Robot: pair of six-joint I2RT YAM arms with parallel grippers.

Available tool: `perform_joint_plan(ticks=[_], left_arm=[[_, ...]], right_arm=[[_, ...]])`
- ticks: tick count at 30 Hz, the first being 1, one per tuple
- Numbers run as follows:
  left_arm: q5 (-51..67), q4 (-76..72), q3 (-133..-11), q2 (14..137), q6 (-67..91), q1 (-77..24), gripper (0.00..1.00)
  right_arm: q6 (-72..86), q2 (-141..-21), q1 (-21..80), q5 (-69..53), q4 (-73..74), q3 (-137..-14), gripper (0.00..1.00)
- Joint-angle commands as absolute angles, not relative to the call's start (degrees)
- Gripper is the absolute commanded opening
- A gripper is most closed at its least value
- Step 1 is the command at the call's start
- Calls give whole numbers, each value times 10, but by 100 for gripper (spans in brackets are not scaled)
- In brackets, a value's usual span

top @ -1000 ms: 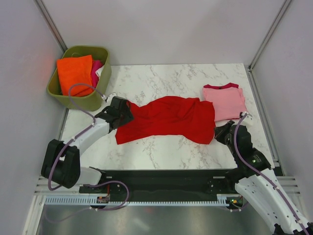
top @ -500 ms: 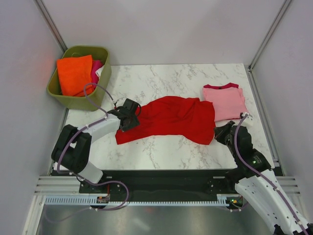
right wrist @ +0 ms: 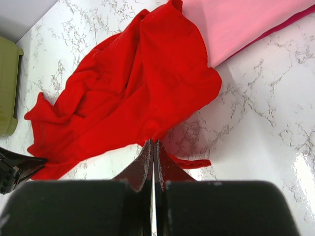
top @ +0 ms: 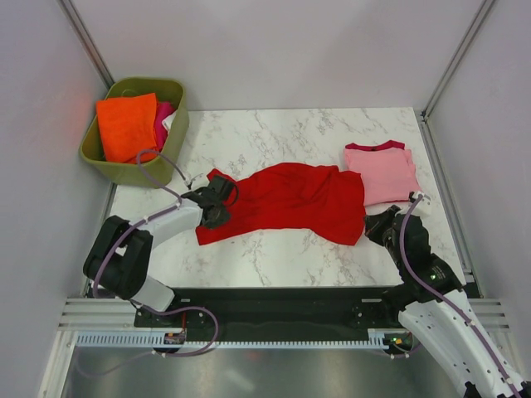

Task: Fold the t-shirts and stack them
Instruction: Flatten the tshirt out

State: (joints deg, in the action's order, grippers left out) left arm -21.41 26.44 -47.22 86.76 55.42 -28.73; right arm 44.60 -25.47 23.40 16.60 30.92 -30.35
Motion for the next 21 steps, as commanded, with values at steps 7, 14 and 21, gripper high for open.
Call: perform_joint_plan(ticks=[7, 14, 21], left_arm=[[-248, 271, -442, 784, 575, -289, 2], [-265, 295, -481, 727, 541, -275, 2], [-243, 302, -563, 727, 489, -213, 2]], right_arm=[[435, -256, 234, 179, 309, -313, 0], [432, -344, 234, 126, 201, -294, 0], [381, -541, 233, 93, 159, -429, 0]])
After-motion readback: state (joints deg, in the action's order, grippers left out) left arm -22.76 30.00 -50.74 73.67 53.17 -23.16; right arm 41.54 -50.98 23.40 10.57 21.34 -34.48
